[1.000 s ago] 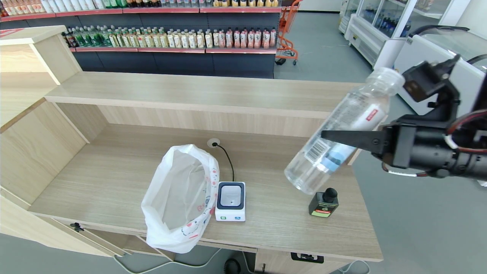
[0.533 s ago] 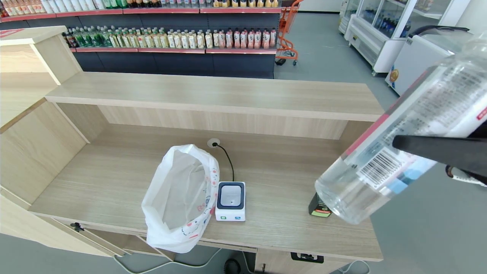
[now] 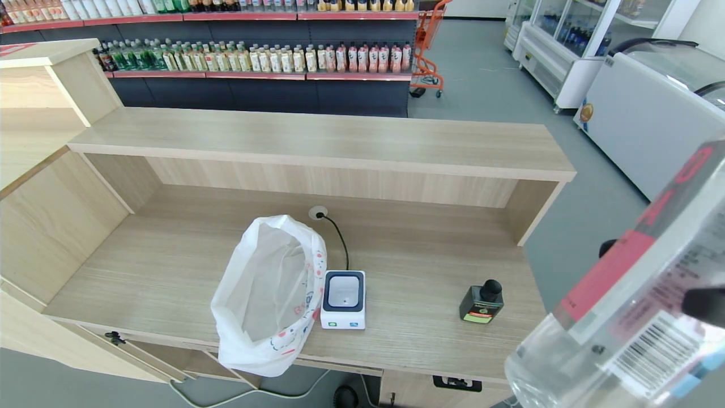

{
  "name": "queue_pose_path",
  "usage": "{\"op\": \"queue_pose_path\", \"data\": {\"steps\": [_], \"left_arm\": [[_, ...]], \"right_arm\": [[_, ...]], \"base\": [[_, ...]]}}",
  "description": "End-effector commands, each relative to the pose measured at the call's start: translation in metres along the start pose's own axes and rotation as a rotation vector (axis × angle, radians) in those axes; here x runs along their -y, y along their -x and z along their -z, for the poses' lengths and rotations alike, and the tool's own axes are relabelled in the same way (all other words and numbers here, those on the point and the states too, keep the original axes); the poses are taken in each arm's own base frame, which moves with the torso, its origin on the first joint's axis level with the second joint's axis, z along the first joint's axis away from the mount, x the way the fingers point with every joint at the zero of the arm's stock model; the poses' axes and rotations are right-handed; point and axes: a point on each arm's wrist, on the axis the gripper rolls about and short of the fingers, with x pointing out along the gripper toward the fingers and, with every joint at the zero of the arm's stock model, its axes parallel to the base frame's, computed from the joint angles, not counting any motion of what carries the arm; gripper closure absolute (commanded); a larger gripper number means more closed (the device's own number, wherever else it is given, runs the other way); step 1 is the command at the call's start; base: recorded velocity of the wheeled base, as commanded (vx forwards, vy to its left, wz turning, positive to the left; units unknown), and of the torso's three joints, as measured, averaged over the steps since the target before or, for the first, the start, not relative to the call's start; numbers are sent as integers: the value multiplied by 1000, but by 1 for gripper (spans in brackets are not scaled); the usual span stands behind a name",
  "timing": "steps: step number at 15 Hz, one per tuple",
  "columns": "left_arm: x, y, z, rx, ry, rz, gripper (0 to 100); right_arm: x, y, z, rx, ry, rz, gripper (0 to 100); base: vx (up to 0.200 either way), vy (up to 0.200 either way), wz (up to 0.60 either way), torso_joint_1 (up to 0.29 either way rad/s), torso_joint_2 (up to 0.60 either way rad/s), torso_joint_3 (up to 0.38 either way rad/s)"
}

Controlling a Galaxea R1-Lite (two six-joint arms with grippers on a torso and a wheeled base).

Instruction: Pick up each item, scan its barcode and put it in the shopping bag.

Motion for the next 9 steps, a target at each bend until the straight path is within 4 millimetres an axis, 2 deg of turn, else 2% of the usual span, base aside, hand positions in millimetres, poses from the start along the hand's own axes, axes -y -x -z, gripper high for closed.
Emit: {"op": "queue_pose_path", "data": {"steps": [1,9], "left_arm": [[0,0,0,1,-1,0,100],[0,0,0,0,1,0,100]], "right_arm": [[-11,5,-3,7,13,-37,100],[-37,27,16,-7,30,-136,100]], "base": [[0,0,0,0,0,0],[0,0,0,0,0,0]]}}
